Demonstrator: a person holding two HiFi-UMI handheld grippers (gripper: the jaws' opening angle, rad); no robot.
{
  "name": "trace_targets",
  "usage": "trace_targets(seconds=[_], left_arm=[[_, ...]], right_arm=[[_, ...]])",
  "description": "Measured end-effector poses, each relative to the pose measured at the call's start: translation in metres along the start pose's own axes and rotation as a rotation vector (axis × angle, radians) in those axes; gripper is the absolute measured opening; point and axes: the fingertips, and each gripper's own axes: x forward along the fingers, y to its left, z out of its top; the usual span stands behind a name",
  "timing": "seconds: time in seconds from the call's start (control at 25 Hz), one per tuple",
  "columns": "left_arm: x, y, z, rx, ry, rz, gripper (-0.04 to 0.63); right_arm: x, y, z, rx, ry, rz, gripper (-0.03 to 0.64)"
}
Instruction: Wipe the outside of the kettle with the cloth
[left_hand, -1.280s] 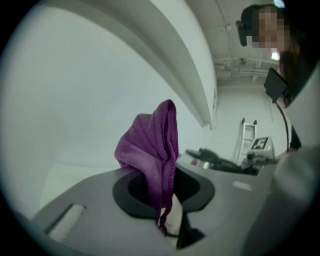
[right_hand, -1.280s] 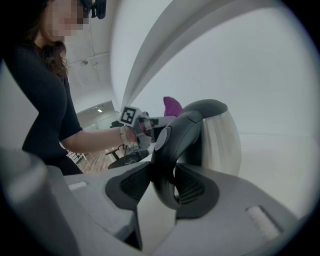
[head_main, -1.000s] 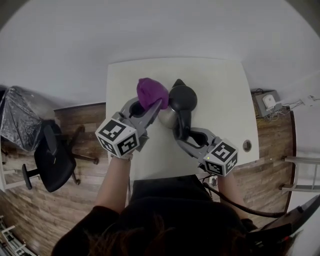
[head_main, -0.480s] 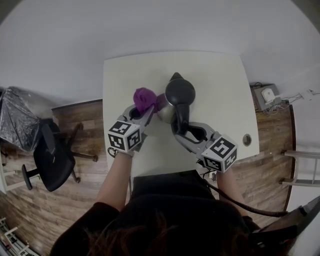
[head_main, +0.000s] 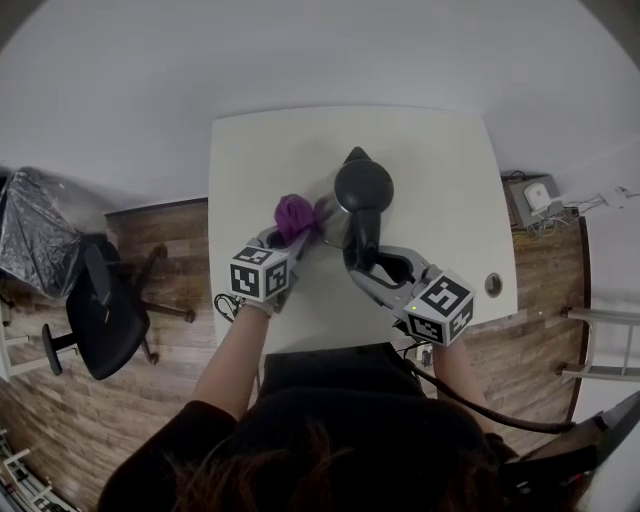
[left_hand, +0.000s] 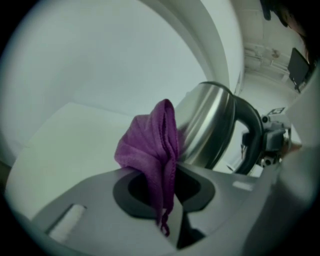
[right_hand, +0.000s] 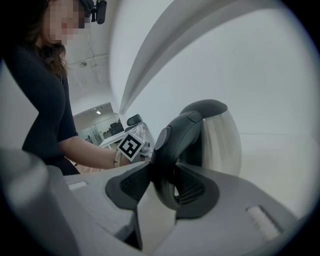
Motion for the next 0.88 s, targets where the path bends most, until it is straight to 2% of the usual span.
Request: trace_targets(seconds=[0.12, 0.28, 0.36, 0.44, 0.52, 0.72, 0.88], left_arm=[[-0.023, -0.014, 0.038, 0.022, -0.113, -0.004, 0.078], [-0.066, -0.065, 0.109, 0.166, -0.291, -0.06, 0.078], [-0.083, -0.09, 0.136, 0.224, -0.348, -0.094, 0.078], [-0.087, -0.106, 0.151, 0.239, -0.354, -0.123, 0.078], [-0.081, -0.116, 0.151, 0.225, -0.321, -0.146, 0.078], [-0.063, -0.125, 0.125, 0.161, -0.26, -0.19, 0.078], [-0.061, -0.118, 0.106, 0.179, -0.219, -0.169, 0.078]], right_arm=[[0.002, 0.0, 0.0, 0.0, 0.002, 0.001, 0.151], [0.001, 0.0, 0.001, -0.001, -0.003, -0.002, 0.152], [0.001, 0.001, 0.001, -0.001, -0.006, -0.002, 0.152], [0.001, 0.0, 0.002, -0.001, -0.008, -0.002, 0.152], [0.001, 0.0, 0.001, -0.001, -0.011, -0.002, 0.152], [0.002, 0.002, 0.003, -0.01, -0.015, 0.001, 0.15], [0.003, 0.002, 0.004, -0.014, -0.017, 0.0, 0.15]])
